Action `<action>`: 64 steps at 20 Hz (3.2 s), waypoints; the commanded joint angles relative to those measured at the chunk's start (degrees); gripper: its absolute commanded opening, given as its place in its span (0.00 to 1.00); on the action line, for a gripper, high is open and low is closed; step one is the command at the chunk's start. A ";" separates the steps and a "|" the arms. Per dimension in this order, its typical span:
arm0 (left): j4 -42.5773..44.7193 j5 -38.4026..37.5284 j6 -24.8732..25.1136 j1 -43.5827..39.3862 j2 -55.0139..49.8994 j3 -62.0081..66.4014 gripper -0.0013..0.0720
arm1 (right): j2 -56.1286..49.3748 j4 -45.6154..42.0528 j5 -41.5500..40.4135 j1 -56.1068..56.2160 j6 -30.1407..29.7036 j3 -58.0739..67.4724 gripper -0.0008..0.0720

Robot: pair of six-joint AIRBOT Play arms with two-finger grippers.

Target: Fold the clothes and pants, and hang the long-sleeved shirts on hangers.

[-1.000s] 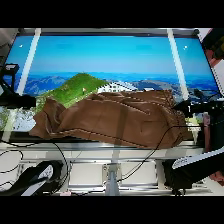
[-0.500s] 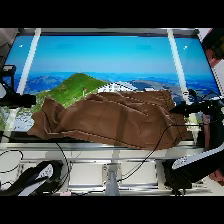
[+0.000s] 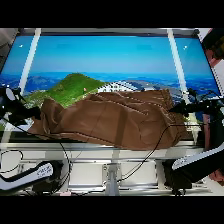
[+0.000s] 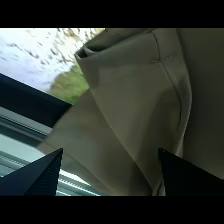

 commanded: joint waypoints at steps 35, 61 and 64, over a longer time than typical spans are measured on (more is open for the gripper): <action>-24.09 39.67 -1.60 -0.15 0.96 21.07 0.05 | 9.55 13.00 -19.74 0.02 -0.44 0.31 0.07; 12.02 -13.68 10.16 -0.07 -4.46 4.31 0.99 | 13.51 -18.53 -11.61 0.02 11.76 0.31 0.07; 10.88 -9.44 10.14 -0.59 -4.17 6.08 0.98 | 13.51 -18.53 -11.58 0.02 11.76 0.31 0.07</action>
